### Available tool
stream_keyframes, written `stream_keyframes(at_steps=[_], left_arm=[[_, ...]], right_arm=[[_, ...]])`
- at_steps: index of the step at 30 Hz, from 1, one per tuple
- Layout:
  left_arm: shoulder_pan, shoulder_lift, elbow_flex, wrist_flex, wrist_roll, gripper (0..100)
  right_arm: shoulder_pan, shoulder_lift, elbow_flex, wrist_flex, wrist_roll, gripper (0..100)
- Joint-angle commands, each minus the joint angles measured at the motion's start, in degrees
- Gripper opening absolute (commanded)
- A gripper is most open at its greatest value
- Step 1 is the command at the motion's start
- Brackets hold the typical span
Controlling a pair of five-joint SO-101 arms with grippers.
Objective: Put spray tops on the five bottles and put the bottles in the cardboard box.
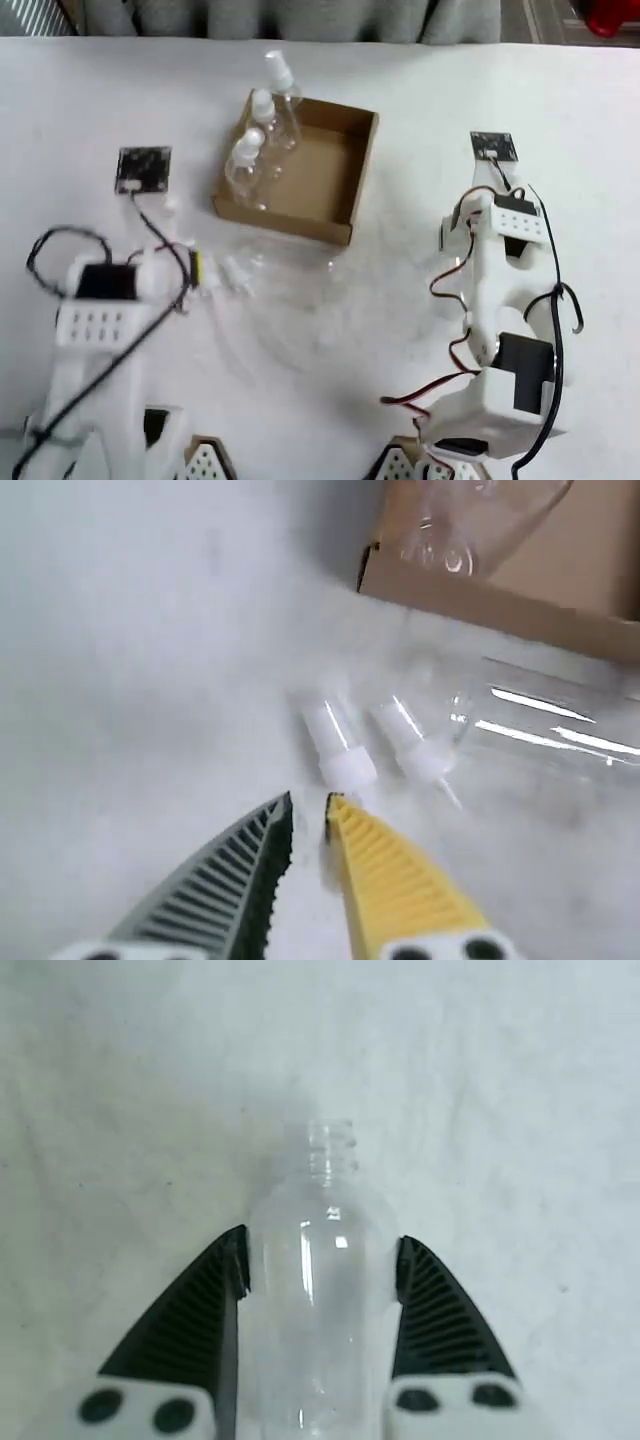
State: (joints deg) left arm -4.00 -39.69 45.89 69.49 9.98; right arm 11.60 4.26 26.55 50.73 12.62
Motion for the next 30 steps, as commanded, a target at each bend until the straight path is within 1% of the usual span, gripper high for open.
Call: stream_keyframes(at_steps=[1, 7, 12, 16, 21, 22, 25, 27, 30], left_arm=[[1.1, 9.6, -8.1, -0.1, 5.1, 8], [1.0, 23.0, -13.4, -0.2, 8.1, 8], [1.0, 30.3, -13.8, -4.7, 9.5, 8], [1.0, 31.3, -13.8, -5.9, 9.5, 9], [1.0, 28.4, -13.0, -5.6, 9.5, 24], [1.1, 27.8, -12.2, -6.0, 9.6, 26], [1.4, 27.8, -9.8, -6.3, 9.7, 24], [0.9, 29.1, -8.3, -7.3, 11.7, 22], [-1.1, 32.4, -7.6, -9.6, 12.0, 24]], right_arm=[[-0.3, -0.1, 1.7, -1.3, 0.6, 1.6], [-0.3, 0.0, 1.8, -1.5, 0.7, 1.6], [-0.5, 0.0, 1.8, -1.5, 1.0, 1.6], [-0.6, 0.0, 1.8, -1.5, 1.0, 1.6], [-0.7, 0.7, 1.5, -1.5, 1.1, 1.6], [-0.7, 1.3, 1.2, -1.5, 1.1, 1.6], [-0.7, 2.3, 0.2, -1.4, 1.1, 1.6], [-0.6, 2.7, -0.3, -1.2, 1.1, 1.6], [-0.7, 2.7, -0.3, -1.2, 1.1, 1.6]])
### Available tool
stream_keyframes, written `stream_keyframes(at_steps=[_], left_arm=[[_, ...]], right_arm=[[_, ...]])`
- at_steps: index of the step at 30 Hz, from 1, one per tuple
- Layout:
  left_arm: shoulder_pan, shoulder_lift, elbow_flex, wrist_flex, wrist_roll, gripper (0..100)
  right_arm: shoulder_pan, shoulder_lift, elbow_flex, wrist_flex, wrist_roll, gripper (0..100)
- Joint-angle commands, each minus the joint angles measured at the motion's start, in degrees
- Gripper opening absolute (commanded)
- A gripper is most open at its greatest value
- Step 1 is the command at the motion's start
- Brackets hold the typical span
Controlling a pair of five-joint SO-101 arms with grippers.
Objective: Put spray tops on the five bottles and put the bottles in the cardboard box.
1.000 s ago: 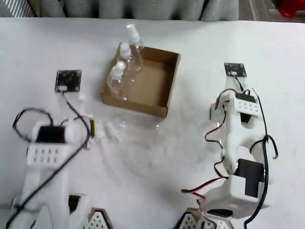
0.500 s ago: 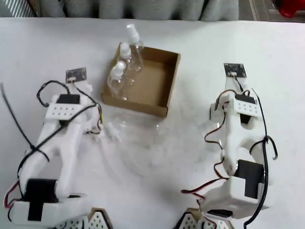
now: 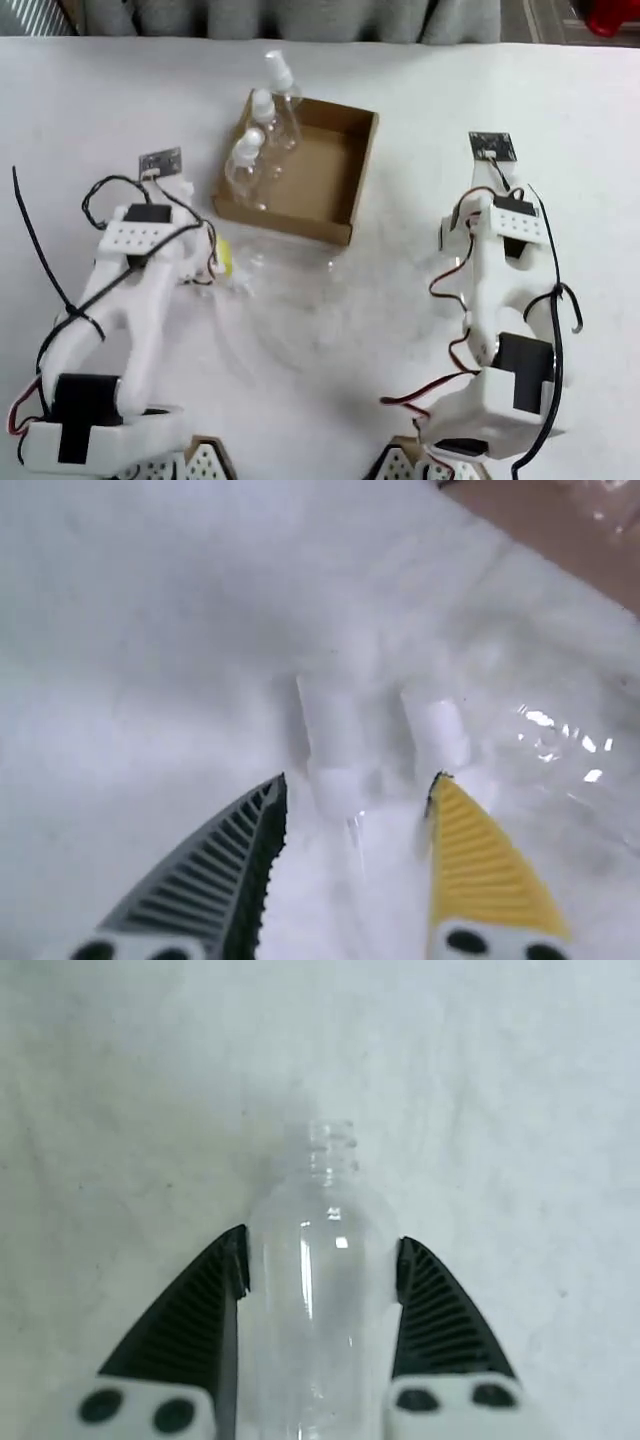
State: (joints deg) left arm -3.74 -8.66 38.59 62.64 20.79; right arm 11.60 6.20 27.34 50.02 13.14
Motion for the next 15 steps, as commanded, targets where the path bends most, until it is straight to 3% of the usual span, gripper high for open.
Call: stream_keyframes(at_steps=[1, 15], left_arm=[[-1.6, 2.6, -0.4, -3.3, 1.2, 24], [-1.4, 4.9, 0.3, -6.2, 1.6, 22]], right_arm=[[-0.6, 0.7, -1.1, -0.5, 0.6, 1.6], [-0.4, 0.7, -1.0, -0.5, 0.6, 1.6]])
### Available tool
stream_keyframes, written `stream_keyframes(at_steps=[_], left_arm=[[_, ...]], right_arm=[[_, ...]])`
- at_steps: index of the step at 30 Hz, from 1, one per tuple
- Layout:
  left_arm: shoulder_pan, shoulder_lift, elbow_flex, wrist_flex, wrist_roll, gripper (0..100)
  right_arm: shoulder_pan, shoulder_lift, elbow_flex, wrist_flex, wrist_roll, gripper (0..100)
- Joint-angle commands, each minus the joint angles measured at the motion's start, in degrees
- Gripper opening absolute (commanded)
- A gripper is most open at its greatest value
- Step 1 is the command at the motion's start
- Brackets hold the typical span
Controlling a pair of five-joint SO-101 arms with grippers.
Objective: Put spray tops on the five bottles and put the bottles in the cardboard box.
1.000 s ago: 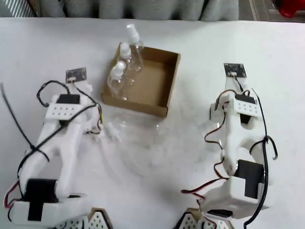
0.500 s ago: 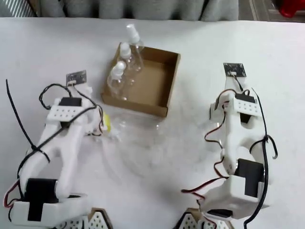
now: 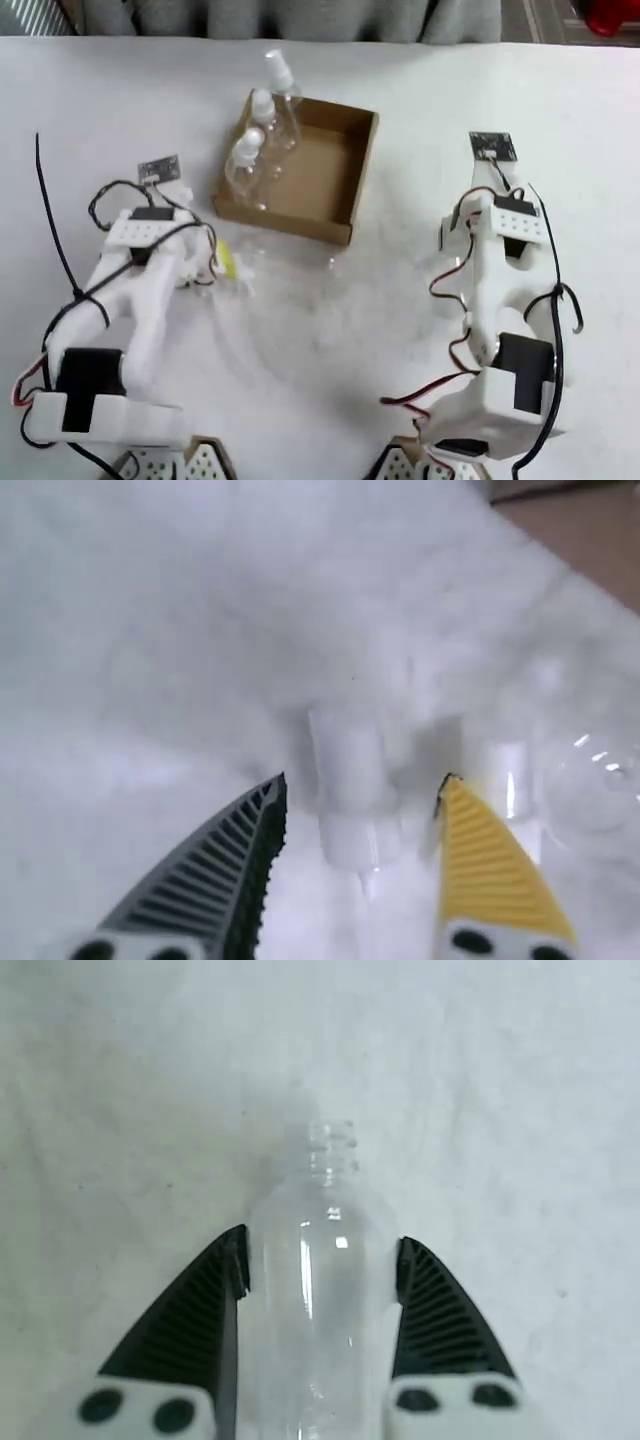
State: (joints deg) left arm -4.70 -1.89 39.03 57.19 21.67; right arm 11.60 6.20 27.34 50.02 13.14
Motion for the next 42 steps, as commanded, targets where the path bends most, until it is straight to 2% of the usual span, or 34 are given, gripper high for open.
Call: stream_keyframes(at_steps=[1, 4, 8, 11, 17, 22, 31, 34, 39, 42], left_arm=[[-0.4, -1.9, 0.6, -1.1, 0.7, 20], [0.7, -1.9, 2.2, -2.3, 0.7, 11], [1.2, -2.0, 2.5, -4.0, 0.7, 8], [2.9, -2.0, 2.7, -4.0, 0.4, 1], [3.7, -3.9, 2.5, -4.0, 0.0, 2], [3.6, -14.5, 2.5, 0.7, -3.7, 2], [3.2, -35.0, 2.5, 8.0, -4.1, 2], [3.2, -40.8, 2.5, 9.3, -8.0, 2], [3.1, -49.1, 2.5, 11.0, -9.8, 2], [1.4, -52.9, 1.9, 10.5, -9.5, 2]], right_arm=[[-0.4, 0.7, -1.0, -0.5, 0.6, 1.6], [-0.4, 0.7, -1.0, -0.5, 0.6, 1.6], [-0.3, 0.7, -1.0, -0.5, 0.6, 1.6], [-0.3, 0.7, -1.0, -0.5, 0.6, 1.6], [-0.2, 0.5, -1.0, -0.5, 0.6, 1.6], [1.3, -1.2, -2.3, -0.2, 0.0, 1.6], [2.9, -21.8, -4.3, 11.7, 0.2, 1.6], [2.6, -31.4, -3.8, 13.6, 0.6, 1.7], [0.3, -43.7, 0.6, 10.7, 0.6, 1.8], [-0.6, -49.5, 6.3, 4.0, 0.4, 1.7]])
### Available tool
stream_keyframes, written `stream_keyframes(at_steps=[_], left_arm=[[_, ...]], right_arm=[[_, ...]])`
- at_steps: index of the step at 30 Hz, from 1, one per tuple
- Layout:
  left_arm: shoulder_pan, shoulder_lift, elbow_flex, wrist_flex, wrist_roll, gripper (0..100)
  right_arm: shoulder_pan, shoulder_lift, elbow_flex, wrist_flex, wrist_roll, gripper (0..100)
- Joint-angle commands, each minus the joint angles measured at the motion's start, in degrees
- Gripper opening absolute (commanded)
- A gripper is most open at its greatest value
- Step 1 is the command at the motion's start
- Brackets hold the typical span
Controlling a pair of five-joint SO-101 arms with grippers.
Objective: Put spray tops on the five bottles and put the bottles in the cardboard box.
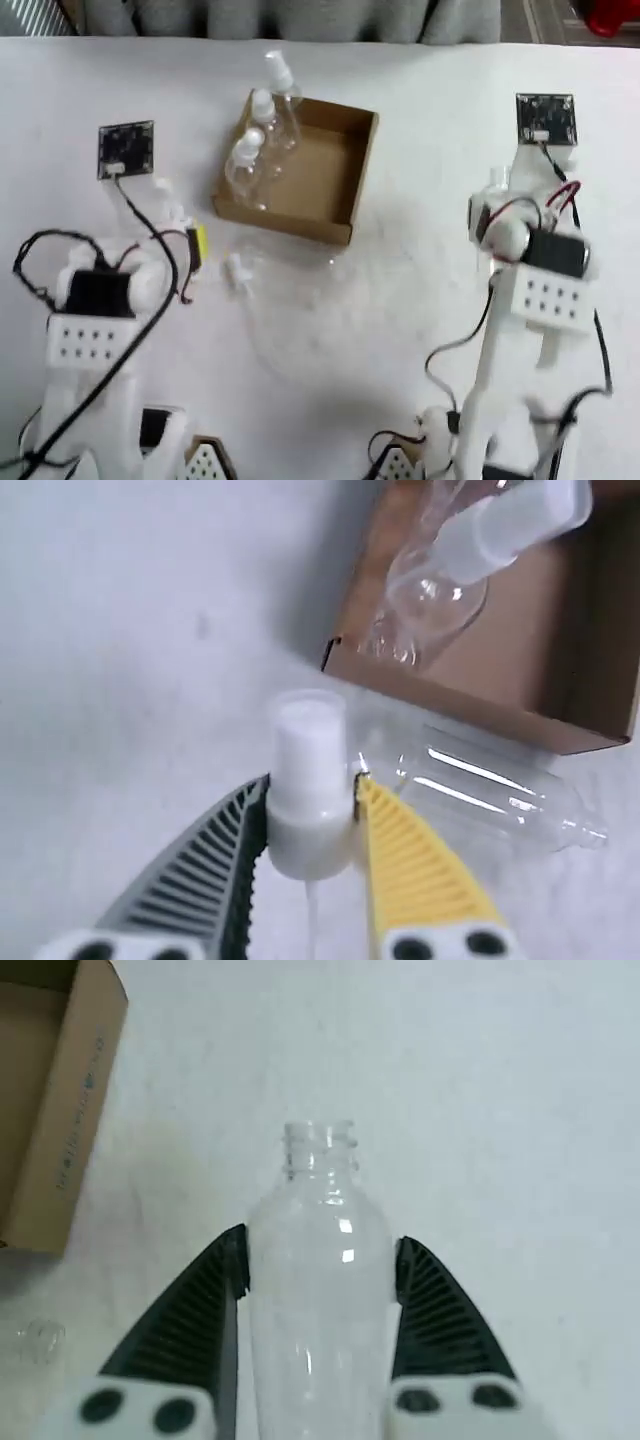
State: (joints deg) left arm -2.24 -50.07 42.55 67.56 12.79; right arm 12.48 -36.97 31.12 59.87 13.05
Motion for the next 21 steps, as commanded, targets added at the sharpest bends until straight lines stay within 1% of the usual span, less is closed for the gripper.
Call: stream_keyframes(at_steps=[1, 6, 7, 10, 12, 15, 19, 21], left_arm=[[-1.5, -6.0, -1.6, -0.6, -0.6, 2], [-2.8, -9.9, -1.5, -5.3, -0.6, 2], [-3.0, -10.5, -1.5, -6.3, -0.6, 2], [-3.4, -11.7, -1.6, -9.7, -0.6, 2], [-4.3, -12.4, -1.6, -12.9, -0.6, 2], [-5.0, -12.6, -1.6, -19.4, -0.6, 2], [-4.4, -12.7, -1.6, -28.3, -0.5, 2], [-4.4, -12.6, -1.6, -34.6, -0.5, 2]], right_arm=[[-2.2, -8.3, 4.6, -9.0, 0.3, 1.7], [-9.6, -18.1, 16.2, -25.8, 0.0, 1.6], [-11.4, -20.2, 18.5, -29.6, -1.0, 1.6], [-15.7, -26.4, 25.5, -41.5, -7.1, 1.5], [-18.6, -29.7, 28.6, -47.6, -9.6, 1.5], [-23.7, -32.6, 31.2, -50.9, -10.3, 1.5], [-30.4, -34.0, 33.4, -51.4, -10.5, 1.5], [-33.7, -34.2, 34.5, -51.4, -12.5, 1.5]])
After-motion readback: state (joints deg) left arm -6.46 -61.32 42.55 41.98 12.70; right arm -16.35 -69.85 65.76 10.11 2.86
